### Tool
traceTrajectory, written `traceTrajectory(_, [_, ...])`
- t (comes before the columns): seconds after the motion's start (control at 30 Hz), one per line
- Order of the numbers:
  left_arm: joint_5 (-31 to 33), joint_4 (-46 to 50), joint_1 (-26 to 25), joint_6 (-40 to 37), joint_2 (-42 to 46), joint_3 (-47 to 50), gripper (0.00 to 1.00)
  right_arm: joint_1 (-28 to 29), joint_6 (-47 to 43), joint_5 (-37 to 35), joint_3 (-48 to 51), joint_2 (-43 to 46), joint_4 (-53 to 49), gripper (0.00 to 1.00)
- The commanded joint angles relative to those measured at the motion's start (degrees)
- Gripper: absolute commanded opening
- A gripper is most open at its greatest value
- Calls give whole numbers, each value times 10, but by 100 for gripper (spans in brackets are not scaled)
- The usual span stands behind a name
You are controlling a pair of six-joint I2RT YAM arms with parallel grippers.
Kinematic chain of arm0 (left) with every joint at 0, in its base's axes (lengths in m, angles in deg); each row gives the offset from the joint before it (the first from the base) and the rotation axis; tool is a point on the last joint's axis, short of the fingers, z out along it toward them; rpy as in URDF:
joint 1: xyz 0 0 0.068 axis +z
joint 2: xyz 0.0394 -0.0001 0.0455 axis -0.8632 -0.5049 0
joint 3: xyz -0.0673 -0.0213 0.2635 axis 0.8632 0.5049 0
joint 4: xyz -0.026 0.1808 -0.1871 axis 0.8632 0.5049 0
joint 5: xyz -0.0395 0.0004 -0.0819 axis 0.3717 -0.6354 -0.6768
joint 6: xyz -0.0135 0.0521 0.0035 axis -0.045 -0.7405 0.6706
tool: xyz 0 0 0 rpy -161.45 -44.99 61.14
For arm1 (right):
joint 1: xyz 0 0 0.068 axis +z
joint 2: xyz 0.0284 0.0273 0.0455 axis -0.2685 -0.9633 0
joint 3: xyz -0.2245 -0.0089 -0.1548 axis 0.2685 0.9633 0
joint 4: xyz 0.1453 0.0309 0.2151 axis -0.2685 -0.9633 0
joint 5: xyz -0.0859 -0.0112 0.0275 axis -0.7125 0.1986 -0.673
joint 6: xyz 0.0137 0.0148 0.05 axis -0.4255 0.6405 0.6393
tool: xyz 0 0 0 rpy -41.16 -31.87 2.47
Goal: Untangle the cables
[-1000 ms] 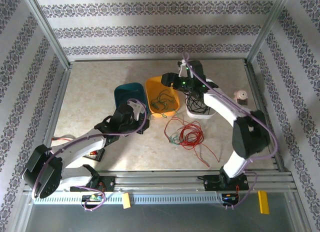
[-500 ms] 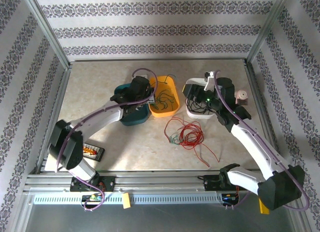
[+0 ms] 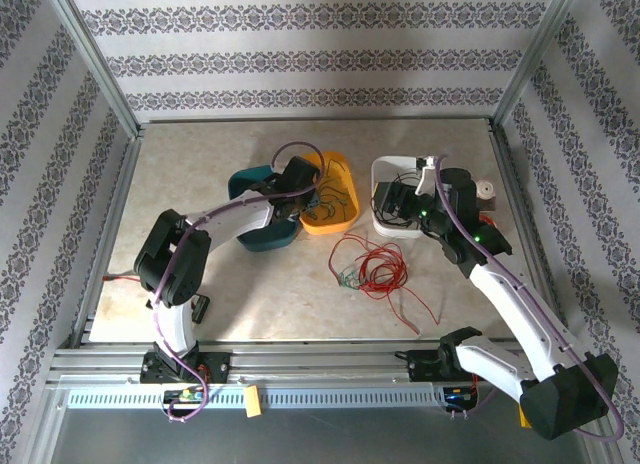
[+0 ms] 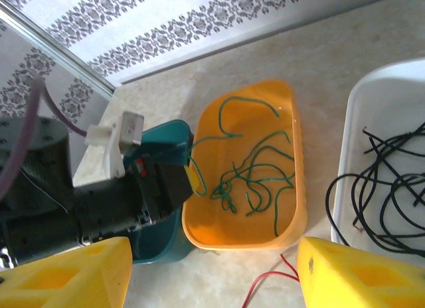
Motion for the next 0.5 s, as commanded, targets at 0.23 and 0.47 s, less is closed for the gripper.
traceTrajectory(0.23, [48, 38, -18, -27, 39, -36, 70, 13, -21, 25, 17, -7, -43, 67])
traceTrajectory(0.47, [25, 33, -46, -144, 132, 43, 71, 93, -58, 28, 54, -48, -85, 63])
